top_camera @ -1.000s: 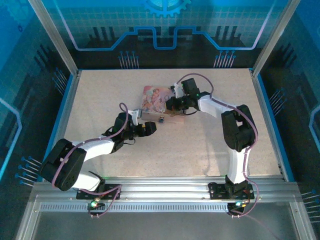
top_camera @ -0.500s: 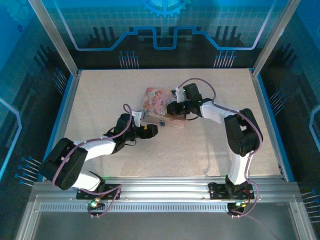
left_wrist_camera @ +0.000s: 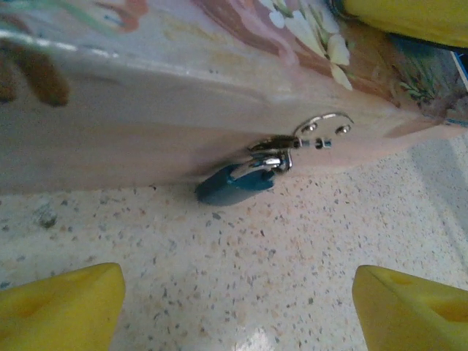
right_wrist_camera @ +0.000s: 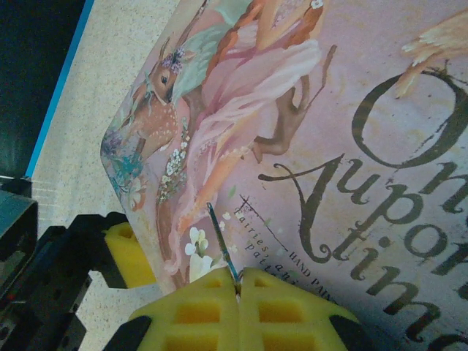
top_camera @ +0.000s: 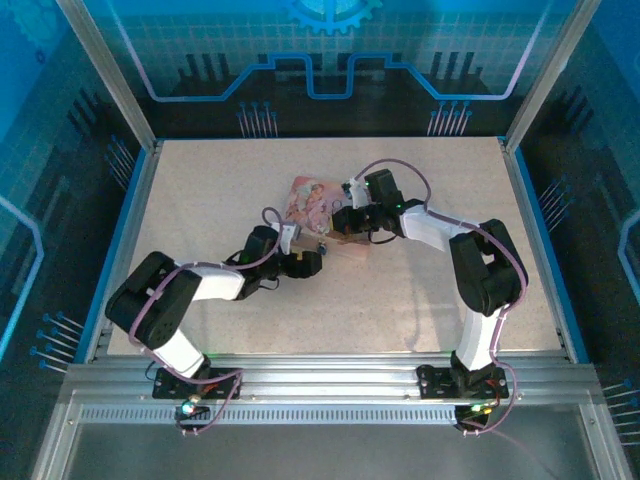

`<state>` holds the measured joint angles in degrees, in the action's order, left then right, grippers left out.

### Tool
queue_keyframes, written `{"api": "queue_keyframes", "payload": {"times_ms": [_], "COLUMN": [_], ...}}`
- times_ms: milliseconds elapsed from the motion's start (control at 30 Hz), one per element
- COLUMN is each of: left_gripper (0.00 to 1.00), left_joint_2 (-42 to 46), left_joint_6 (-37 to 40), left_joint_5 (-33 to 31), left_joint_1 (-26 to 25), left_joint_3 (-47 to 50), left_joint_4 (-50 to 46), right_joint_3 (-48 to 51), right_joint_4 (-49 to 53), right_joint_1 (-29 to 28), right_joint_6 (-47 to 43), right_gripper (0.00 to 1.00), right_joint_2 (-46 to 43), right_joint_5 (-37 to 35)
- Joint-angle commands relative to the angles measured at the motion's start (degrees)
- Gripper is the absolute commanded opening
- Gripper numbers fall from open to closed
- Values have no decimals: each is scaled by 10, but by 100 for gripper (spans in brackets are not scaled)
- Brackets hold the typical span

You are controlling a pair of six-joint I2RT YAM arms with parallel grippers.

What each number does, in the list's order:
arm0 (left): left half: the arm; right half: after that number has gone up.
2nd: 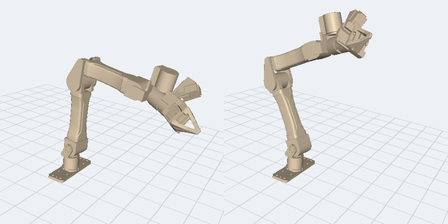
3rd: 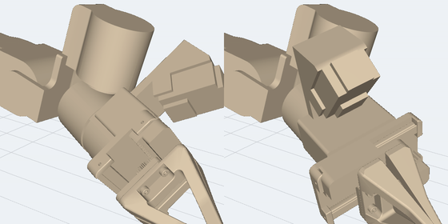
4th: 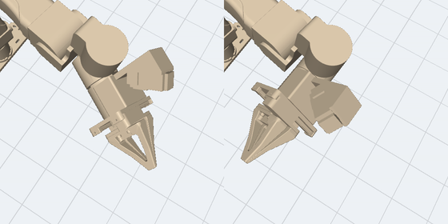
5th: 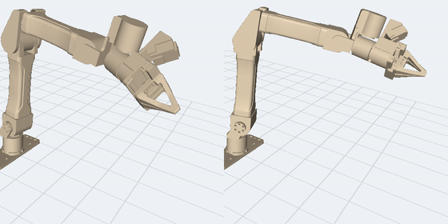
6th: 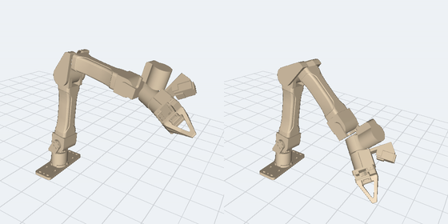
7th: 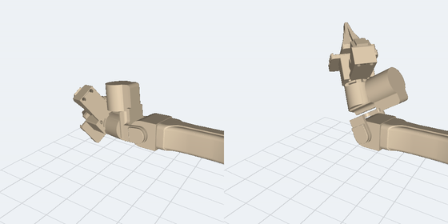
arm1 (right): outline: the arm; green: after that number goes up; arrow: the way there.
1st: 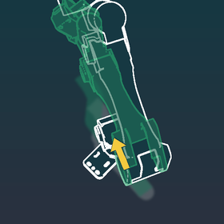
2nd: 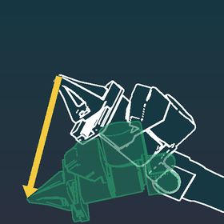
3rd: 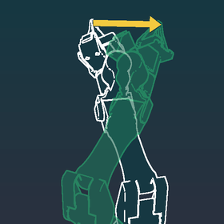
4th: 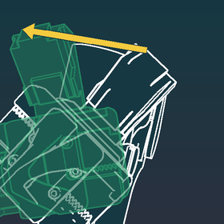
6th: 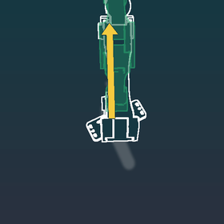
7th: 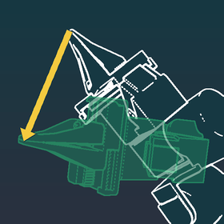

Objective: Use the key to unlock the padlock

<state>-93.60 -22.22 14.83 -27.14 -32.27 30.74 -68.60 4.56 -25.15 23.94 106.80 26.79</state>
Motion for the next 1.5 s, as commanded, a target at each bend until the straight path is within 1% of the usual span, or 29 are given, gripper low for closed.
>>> {"api": "queue_keyframes", "payload": {"times_ms": [0,200,433,533,767,967,1100,1333,1467], "left_gripper": [82,80,78,76,70,66,64,55,54], "left_joint_2": [-26,-70,-105,-112,-124,-125,-122,-115,-111], "left_joint_6": [19,11,14,14,30,29,28,23,23], "left_joint_5": [3,-2,-9,-11,-37,-54,-59,-59,-61], "left_joint_1": [-8,-18,-29,-33,-49,-57,-62,-65,-67], "left_joint_3": [-25,-42,-62,-69,-87,-96,-98,-99,-99], "left_joint_4": [47,79,92,92,72,69,69,69,67], "right_joint_3": [28,30,36,36,36,36,36,36,36], "right_joint_4": [89,79,72,72,72,70,70,70,69], "right_joint_1": [-15,-20,-21,-21,-22,-22,-23,-23,-24], "right_joint_6": [11,15,17,18,17,21,21,22,21], "right_gripper": [1,1,1,1,1,1,1,1,1], "right_joint_2": [22,23,24,24,22,21,21,21,21], "right_joint_5": [-24,-24,-22,-22,-20,-20,-19,-19,-18]}}
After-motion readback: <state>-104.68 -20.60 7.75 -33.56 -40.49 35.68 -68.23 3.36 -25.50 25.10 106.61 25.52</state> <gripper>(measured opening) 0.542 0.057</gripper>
